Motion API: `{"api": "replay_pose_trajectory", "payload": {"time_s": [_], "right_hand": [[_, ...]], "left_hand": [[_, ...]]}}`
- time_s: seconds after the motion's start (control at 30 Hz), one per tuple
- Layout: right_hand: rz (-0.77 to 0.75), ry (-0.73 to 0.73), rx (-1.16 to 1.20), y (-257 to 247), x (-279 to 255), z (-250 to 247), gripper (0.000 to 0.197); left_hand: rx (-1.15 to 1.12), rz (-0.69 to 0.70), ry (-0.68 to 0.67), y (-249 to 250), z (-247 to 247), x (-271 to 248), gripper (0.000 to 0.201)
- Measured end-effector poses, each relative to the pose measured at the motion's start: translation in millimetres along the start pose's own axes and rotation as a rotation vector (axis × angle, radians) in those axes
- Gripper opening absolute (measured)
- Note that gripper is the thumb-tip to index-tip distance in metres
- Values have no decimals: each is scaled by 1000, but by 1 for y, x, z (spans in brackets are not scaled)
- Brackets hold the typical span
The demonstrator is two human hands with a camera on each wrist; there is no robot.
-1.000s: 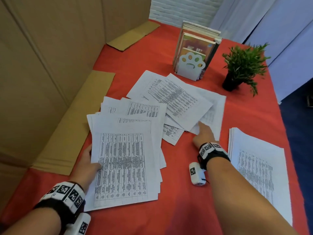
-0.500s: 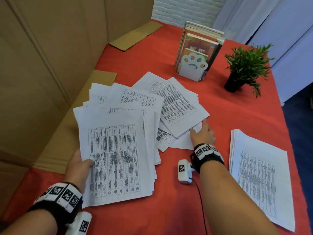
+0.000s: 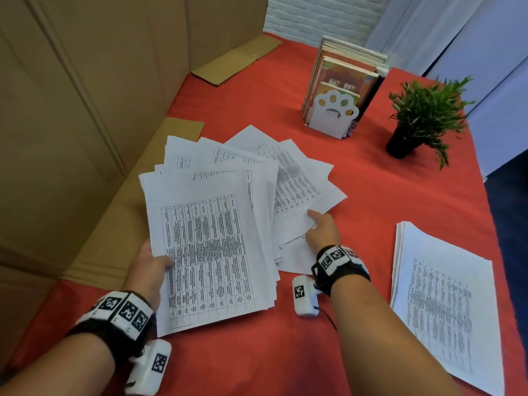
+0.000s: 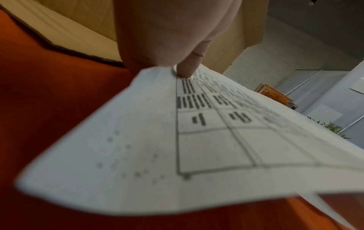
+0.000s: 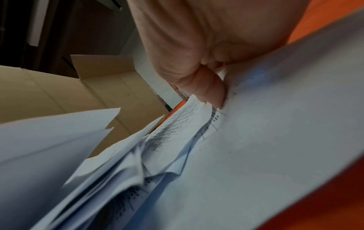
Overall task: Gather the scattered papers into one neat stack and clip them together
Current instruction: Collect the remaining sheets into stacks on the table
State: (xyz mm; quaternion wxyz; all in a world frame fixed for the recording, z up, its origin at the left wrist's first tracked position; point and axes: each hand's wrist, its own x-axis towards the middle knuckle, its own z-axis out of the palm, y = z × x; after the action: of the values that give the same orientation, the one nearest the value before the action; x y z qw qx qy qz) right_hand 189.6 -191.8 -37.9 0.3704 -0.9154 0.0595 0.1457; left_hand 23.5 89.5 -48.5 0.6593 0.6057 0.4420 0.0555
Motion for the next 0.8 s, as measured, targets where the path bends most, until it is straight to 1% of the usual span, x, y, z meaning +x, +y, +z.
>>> {"api": "replay_pose_trajectory", "payload": {"time_s": [0.1, 0.13, 0.27, 0.33, 0.43, 0.5, 0.53, 0.57, 0.63, 0.67, 0.73, 0.8], "right_hand": [[-15, -6, -3, 16, -31, 0, 58], [-14, -12, 10, 22, -43, 0, 57], [25, -23, 46, 46, -90, -3, 57], [66, -7, 79, 57, -110, -5, 55], [166, 4, 161, 73, -136, -6, 48], [221, 4, 210, 80, -150, -8, 41], [228, 41, 205, 83, -155, -10, 37], [216, 114, 171, 85, -157, -13, 35], [182, 289, 75, 91, -156, -22, 41], [185, 354, 43, 92, -154, -28, 47], [200, 421, 21, 94, -146, -40, 51], [178, 436, 19, 94, -135, -49, 50]], "left_hand": [[56, 10, -53, -2, 7, -9, 61], [89, 16, -68, -2, 10, -14, 57], [168, -33, -118, -9, 18, -31, 39], [212, -3, -140, -10, 22, -40, 27], [390, 89, -145, -11, 26, -51, 33], [483, 109, -179, -14, 26, -54, 36], [509, 117, -195, -15, 26, -54, 36], [527, 123, -204, -16, 25, -54, 34], [532, 150, -187, -14, 25, -56, 30], [532, 169, -169, -12, 25, -57, 30], [532, 184, -132, -8, 22, -57, 34], [529, 180, -95, -3, 18, -57, 34]]}}
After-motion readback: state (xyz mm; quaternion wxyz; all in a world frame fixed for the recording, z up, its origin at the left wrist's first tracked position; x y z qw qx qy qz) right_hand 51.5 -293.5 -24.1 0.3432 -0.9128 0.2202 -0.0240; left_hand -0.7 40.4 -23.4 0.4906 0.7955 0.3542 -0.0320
